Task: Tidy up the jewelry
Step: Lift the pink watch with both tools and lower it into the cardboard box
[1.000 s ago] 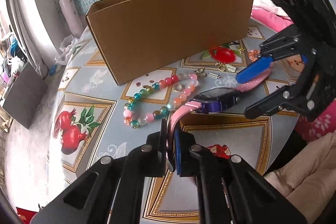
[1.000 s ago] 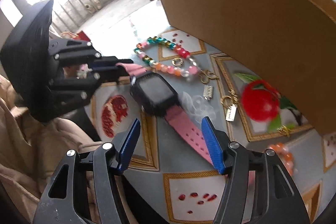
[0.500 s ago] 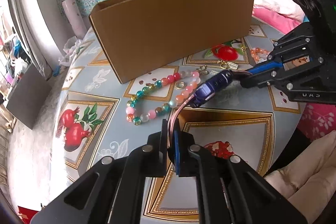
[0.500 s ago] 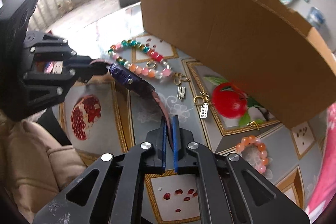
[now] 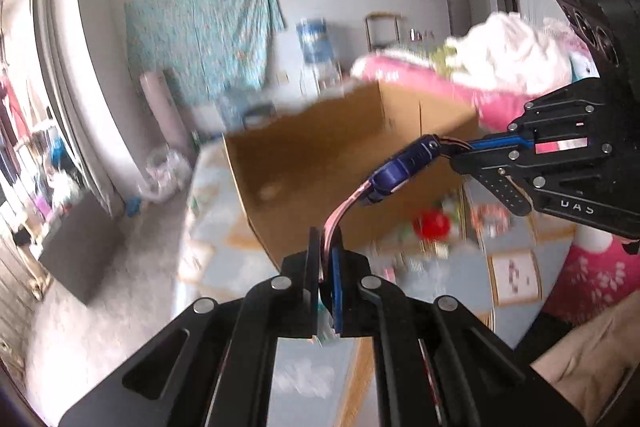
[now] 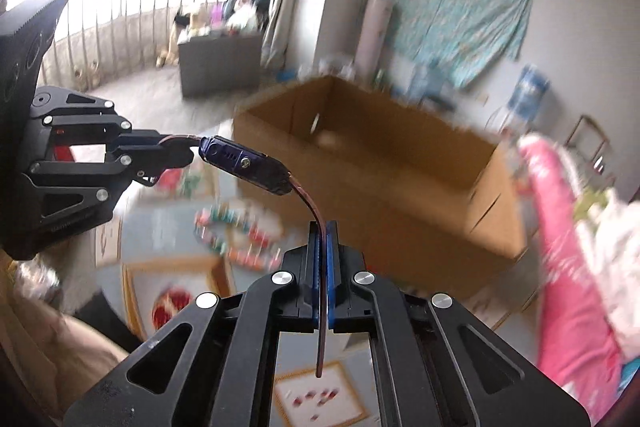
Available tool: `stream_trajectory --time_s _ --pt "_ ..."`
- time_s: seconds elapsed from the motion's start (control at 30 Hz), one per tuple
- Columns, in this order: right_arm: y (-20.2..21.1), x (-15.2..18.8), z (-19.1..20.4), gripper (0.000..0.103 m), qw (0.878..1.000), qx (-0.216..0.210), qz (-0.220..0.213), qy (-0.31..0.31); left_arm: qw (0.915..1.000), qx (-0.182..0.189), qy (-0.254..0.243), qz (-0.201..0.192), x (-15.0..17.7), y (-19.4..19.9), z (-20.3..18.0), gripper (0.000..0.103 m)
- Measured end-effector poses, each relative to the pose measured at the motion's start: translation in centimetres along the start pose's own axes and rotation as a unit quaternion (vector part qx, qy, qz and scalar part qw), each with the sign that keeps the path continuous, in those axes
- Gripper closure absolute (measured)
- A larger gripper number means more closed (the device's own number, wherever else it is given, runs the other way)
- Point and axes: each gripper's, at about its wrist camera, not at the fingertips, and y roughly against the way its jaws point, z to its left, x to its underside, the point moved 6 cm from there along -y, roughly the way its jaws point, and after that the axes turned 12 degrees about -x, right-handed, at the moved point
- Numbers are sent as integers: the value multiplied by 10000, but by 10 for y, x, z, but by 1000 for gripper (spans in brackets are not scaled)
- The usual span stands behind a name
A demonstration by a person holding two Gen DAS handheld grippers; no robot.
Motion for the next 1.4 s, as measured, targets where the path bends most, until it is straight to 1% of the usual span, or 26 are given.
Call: stream_trajectory --time_s 0.1,0.2,0.27,0.33,0.4,0.47,0.5,0.53,0.57,0.6,0.63,0.7,0.77,0.8,0.9,0.93,0.97,1.03,1.07,1.1,1.13,1.2,1.27,1.3,1.37,1.4 --pt "5 -34 -19 102 9990 160 -379 148 9997 -97 26 -218 -28 -1 11 98" --pt "-7 -62 -43 102 9981 218 -536 189 9990 -196 14 -409 -63 -15 21 98" --pt "-25 -75 -63 102 9986 136 -485 141 9991 -199 34 -377 -79 -29 26 98" --pt "-50 -87 -83 102 9995 -65 -296 -25 9998 -33 167 -120 -90 -52 32 98" --pt "-81 -93 -101 102 9991 -348 51 -235 9988 188 367 276 -97 -80 36 98" --pt "-106 -92 -121 102 9955 -653 475 -497 9921 506 607 978 -97 -120 39 98" --pt "-116 -91 -127 102 9931 -777 623 -616 9861 717 710 1322 -96 -139 38 98" --pt "-135 -87 -135 102 9876 -989 931 -784 9810 846 790 1557 -93 -153 38 98" --pt "-148 -84 -140 102 9825 -1106 1182 -927 9766 869 834 1783 -90 -167 38 98" --pt "-160 -80 -149 102 9769 -1215 1394 -1074 9725 859 758 2027 -87 -185 35 98" --pt "-177 -73 -155 102 9670 -1420 1698 -1261 9709 866 699 2122 -86 -193 32 98" --pt "-199 -63 -160 102 9527 -1597 2112 -1489 9664 857 569 2358 -81 -213 25 98" --pt "-221 -52 -166 102 9365 -1753 2535 -1670 9577 933 469 2681 -73 -232 17 98" --pt "-229 -46 -170 102 9324 -1780 2630 -1726 9527 917 396 2871 -68 -242 13 98" --pt "-250 -34 -171 102 9159 -1924 3007 -1835 9451 865 219 3144 -59 -264 12 98" --pt "-257 -34 -173 102 9127 -1926 3107 -1827 9381 909 207 3337 -55 -271 10 98" --pt "-264 -30 -173 102 9107 -1873 3219 -1786 9350 944 201 3413 -54 -275 8 97" --pt "-270 -26 -174 101 9021 -1925 3369 -1886 9352 760 24 3460 -54 -279 8 95" --pt "-271 -27 -175 100 9018 -1928 3364 -1908 9354 682 -71 3469 -54 -280 8 87" --pt "-273 -26 -177 96 9029 -1900 3356 -1897 9359 676 -93 3456 -54 -280 8 77" --pt "-273 -27 -180 92 9060 -1796 3344 -1873 9368 668 -74 3433 -55 -281 8 72" --pt "-272 -26 -184 92 9108 -1610 3311 -1865 9386 691 11 3379 -57 -280 11 71" --pt "-269 -26 -187 92 9109 -1636 3192 -2039 9404 658 87 3335 -58 -278 14 69" --pt "-266 -27 -188 92 9137 -1598 3105 -2078 9422 639 142 3285 -59 -277 15 68" --pt "-258 -30 -192 84 9215 -1496 2905 -2098 9452 624 203 3200 -63 -276 16 65" --pt "-252 -34 -192 80 9276 -1443 2753 -2070 9474 619 229 3131 -64 -273 16 62"
